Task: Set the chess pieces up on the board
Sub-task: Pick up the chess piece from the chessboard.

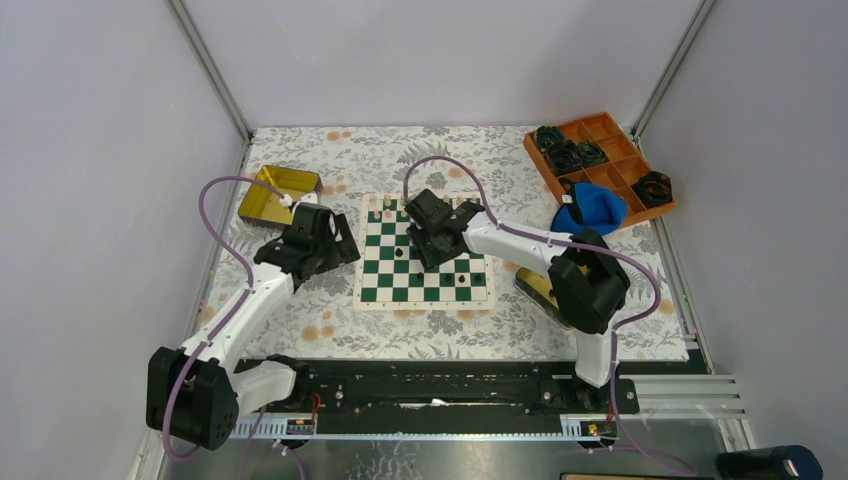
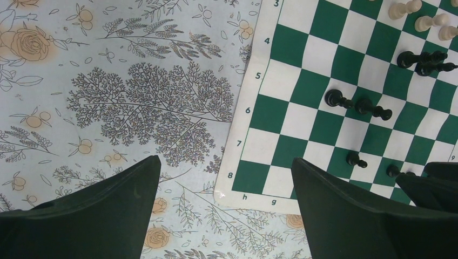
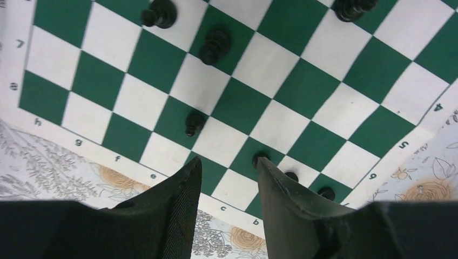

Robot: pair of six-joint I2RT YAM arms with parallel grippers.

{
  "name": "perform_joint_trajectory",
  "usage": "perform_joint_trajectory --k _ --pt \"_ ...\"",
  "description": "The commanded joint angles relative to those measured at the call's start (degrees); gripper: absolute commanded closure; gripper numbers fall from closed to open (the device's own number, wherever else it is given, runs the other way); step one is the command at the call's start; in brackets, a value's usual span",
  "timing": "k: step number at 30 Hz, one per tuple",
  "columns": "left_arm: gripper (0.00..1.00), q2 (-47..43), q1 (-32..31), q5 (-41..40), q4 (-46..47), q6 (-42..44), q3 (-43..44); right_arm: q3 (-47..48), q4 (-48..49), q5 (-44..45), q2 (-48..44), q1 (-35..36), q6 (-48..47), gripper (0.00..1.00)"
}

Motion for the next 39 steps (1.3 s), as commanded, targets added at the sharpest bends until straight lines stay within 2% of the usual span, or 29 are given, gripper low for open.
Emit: perform_joint_trajectory --k 1,27,39 --pt "0.01 -1.13 0.37 0.03 2.56 0.02 0.06 3.19 0.35 -2.75 0.66 1.57 -2.34 0.51" --pt "0.01 -1.11 0.37 -0.63 2.63 0.06 -0.76 6.50 2.24 -5.76 7.85 2.40 -3.26 0.51" --pt "0.01 -0.75 0.37 -0.94 2.67 0.32 -0.85 7.17 2.33 -6.27 9.38 2.32 -3.19 0.65"
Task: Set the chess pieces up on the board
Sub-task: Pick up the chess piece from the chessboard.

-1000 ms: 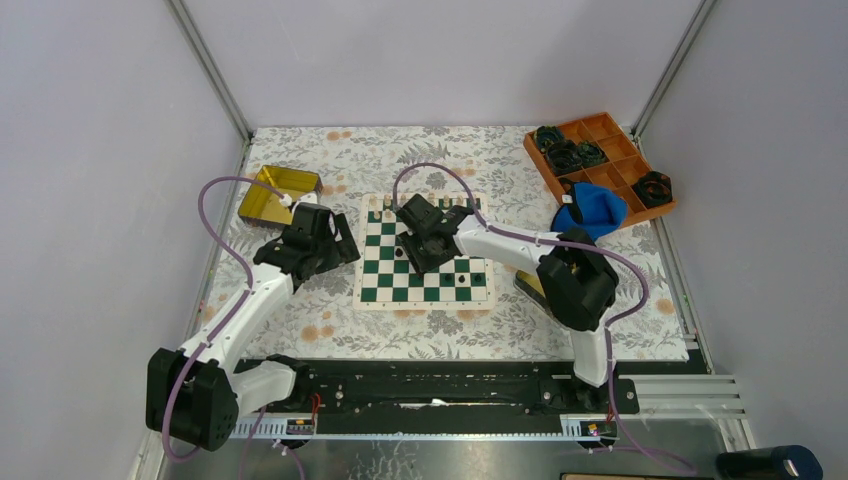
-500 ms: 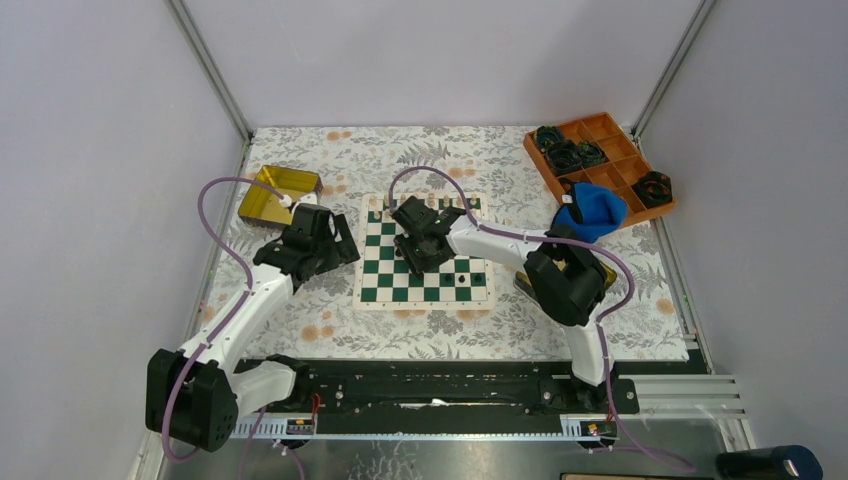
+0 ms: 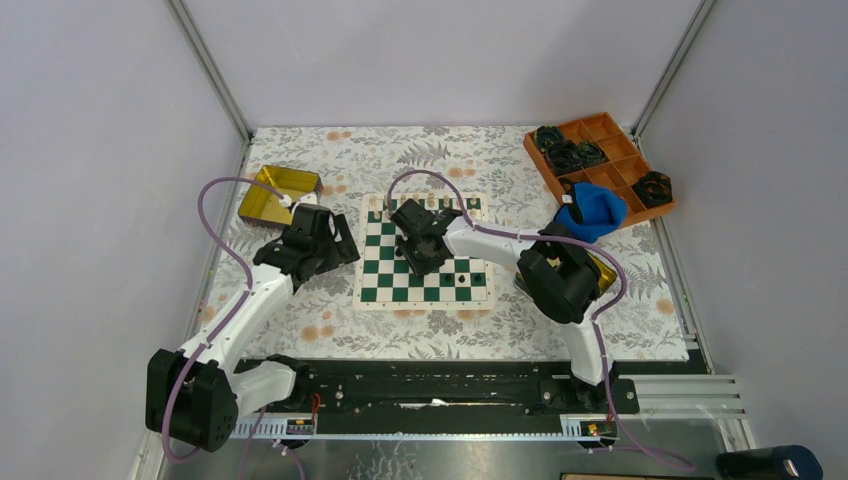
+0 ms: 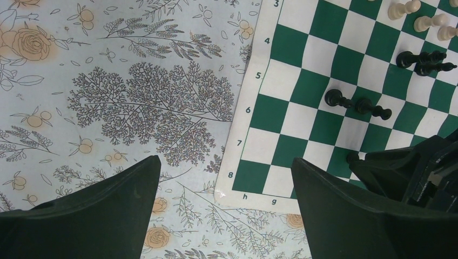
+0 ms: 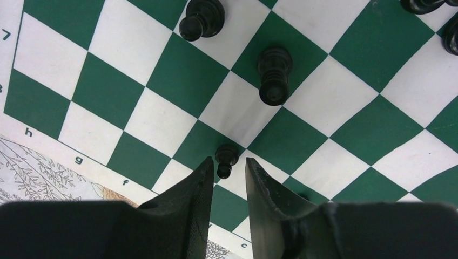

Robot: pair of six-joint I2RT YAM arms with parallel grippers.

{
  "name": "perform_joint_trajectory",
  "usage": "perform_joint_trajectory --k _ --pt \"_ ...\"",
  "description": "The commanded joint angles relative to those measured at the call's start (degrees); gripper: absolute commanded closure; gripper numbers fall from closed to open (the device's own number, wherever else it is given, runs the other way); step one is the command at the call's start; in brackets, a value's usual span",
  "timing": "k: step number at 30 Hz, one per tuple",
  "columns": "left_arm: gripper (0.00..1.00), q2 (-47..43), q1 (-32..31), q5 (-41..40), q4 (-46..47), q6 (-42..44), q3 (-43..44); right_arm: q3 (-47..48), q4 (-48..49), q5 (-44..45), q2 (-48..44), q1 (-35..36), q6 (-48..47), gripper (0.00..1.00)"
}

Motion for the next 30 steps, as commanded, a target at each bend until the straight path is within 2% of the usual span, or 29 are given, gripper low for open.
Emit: perform_joint_trajectory --k 1,10,22,30 --pt "0.01 -0.18 0.39 -0.87 2.57 0.32 -0.56 2.74 0.66 -1.37 0.60 0.47 -0.62 0.66" --pt "0.01 -0.35 0.38 -0.63 2.59 0.50 -0.73 3.19 0.71 -1.56 0.75 0.45 -0.40 0.72" --pt "0.01 -0.91 0.45 -0.41 2.81 0.61 -1.09 3.35 -0.18 -1.12 -0.06 0.56 -0.26 0.91" --pt "0.01 -1.05 0.45 -0.24 2.90 0.66 -1.18 2.27 -0.58 0.52 -2.46 0.74 0.03 0.94"
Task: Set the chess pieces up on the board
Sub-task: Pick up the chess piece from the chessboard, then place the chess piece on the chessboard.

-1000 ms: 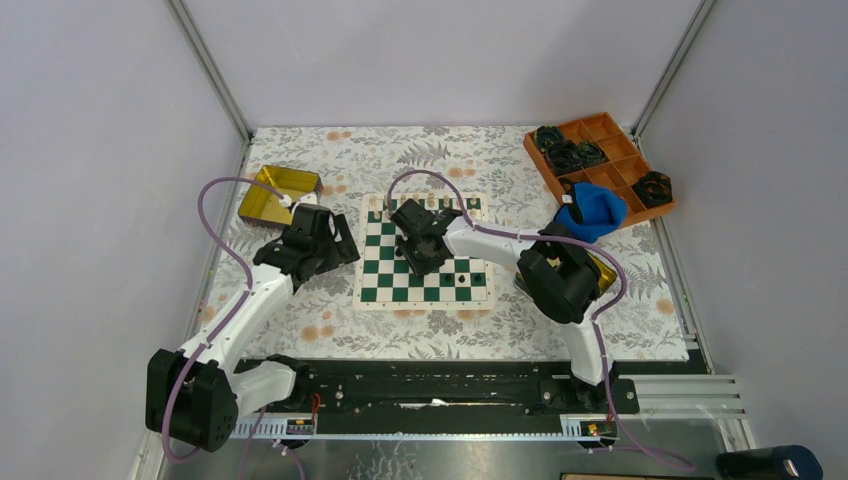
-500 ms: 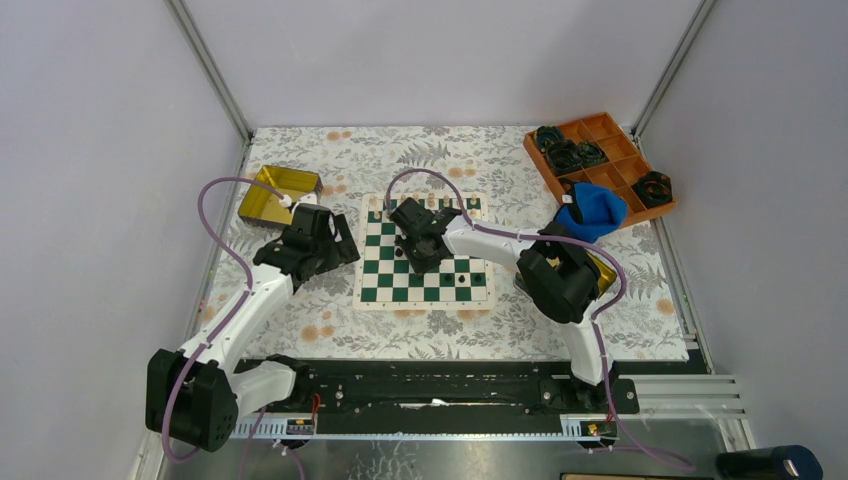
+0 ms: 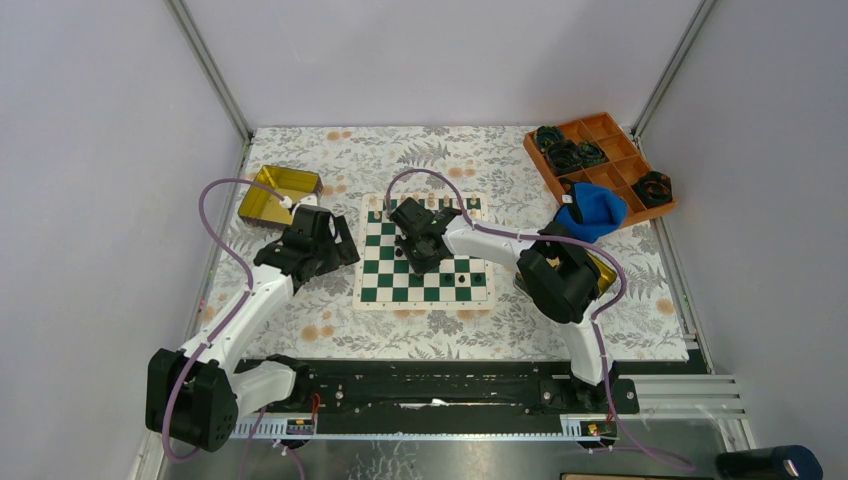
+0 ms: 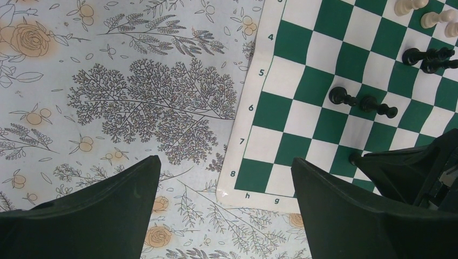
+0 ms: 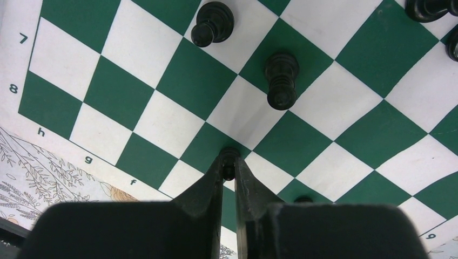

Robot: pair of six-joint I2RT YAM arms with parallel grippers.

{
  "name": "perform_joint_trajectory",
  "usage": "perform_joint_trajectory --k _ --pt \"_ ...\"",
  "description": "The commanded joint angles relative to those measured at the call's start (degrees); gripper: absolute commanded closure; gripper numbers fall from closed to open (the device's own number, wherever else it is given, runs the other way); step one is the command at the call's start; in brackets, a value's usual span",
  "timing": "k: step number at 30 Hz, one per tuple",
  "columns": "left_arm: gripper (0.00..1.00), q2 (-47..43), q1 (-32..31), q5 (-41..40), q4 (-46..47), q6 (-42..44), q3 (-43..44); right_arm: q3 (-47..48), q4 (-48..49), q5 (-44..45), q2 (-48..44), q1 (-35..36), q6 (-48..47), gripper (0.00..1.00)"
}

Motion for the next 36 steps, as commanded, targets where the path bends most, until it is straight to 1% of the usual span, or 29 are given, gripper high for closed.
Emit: perform_joint_trajectory --k 1,18,25,27,28,30,32,34,36 --pt "0.01 -1.06 0.44 -0.27 2.80 0.57 -0.52 1.05 -0.59 1.56 -3.32 0.74 0.02 0.94" --pt "0.01 -0.57 0.45 0.16 3.07 0.76 -0.70 -6.53 0.74 4.12 -7.92 0.74 1.50 0.95" --pt "0.01 -0.35 0.44 0.25 3.11 0.66 -0.76 -7.20 1.06 3.85 -7.95 0.69 1.63 0.95" --pt "0.01 -0.43 0.41 0.25 3.07 0.65 -0.78 -7.25 1.18 3.75 -7.84 0.74 1.60 0.91" --pt "0.01 -0.44 0.44 0.25 3.10 0.65 -0.79 -7.22 1.22 3.75 -7.82 0.74 1.60 0.88" --pt "0.01 -0.53 0.37 0.19 3.05 0.67 -0.87 -7.21 1.35 3.75 -7.86 0.72 1.61 0.74" --pt "0.01 -0.61 0.37 0.16 3.08 0.65 -0.88 -7.21 1.37 3.88 -7.99 0.74 1.60 0.66" --pt "0.01 -0.62 0.39 0.19 3.08 0.65 -0.88 -6.98 1.31 4.05 -8.12 0.74 1.47 0.60" --pt "0.01 -0.69 0.37 0.16 3.06 0.58 -0.88 -6.58 1.01 4.33 -8.40 0.69 1.35 0.57"
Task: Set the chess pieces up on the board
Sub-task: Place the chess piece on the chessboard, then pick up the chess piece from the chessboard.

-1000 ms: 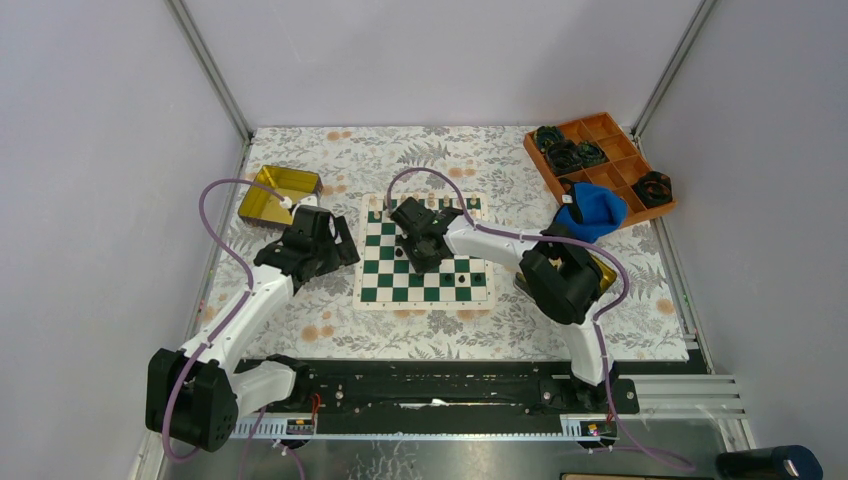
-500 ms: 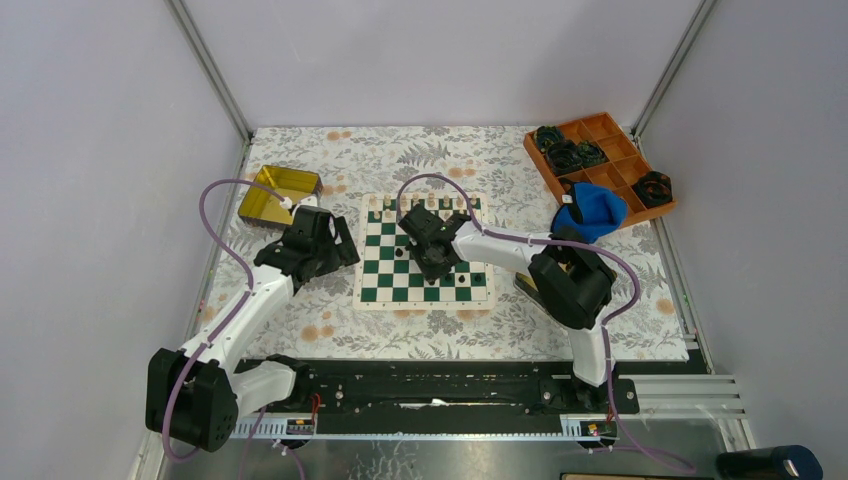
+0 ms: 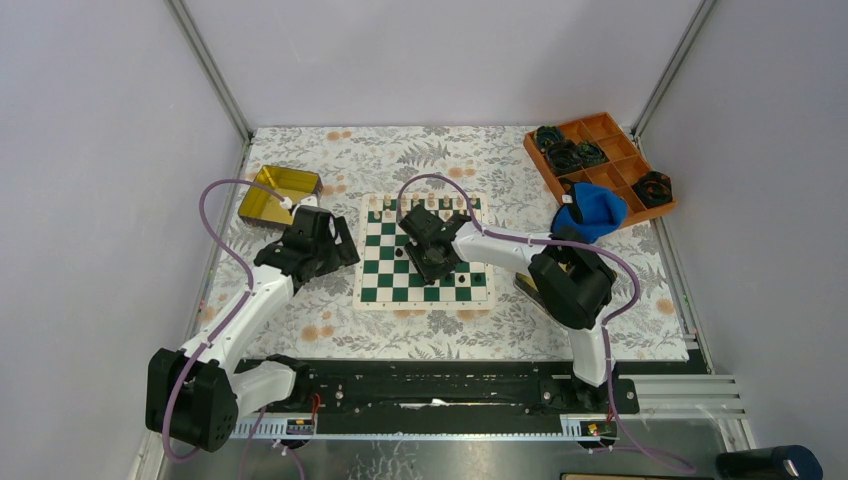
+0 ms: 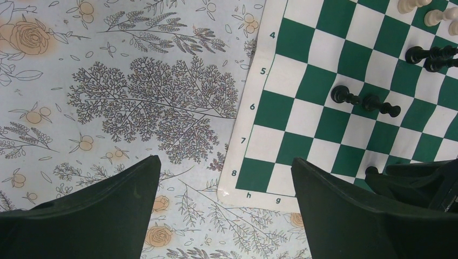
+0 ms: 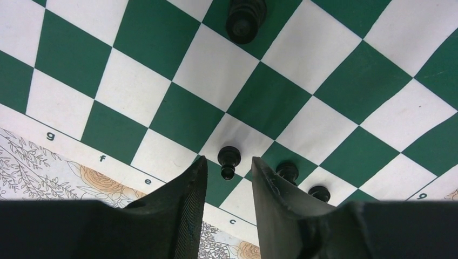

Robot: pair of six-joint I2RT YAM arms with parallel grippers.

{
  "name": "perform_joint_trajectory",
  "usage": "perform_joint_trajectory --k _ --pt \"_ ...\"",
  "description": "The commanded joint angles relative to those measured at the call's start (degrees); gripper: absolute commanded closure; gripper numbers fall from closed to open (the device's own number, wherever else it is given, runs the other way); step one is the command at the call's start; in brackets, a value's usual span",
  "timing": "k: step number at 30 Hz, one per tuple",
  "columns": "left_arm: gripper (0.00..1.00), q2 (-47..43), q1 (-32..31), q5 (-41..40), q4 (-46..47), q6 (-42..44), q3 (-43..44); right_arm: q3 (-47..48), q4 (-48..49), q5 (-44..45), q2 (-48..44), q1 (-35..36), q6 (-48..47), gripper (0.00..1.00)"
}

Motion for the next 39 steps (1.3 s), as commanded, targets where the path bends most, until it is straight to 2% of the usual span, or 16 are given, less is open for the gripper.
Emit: perform_joint_trajectory --k 1,16,30,39 --pt "0.01 -0.70 0.37 0.12 3.07 0.61 -0.62 0.80 0.47 1.50 -3.74 0.67 -0.15 0.56" --pt "0.01 -0.97 0.41 -0.31 2.98 0.39 -0.78 7.09 -0.52 3.57 -3.97 0.67 -1.43 0.53" --pt "0.01 -0.02 0.37 -1.16 2.65 0.39 -0.66 18.44 -3.71 4.83 5.03 -0.88 -3.66 0.53" --pt "0.01 0.68 0.37 -1.58 2.62 0.37 -0.57 20.96 -4.34 4.25 7.77 -2.58 -4.10 0.54"
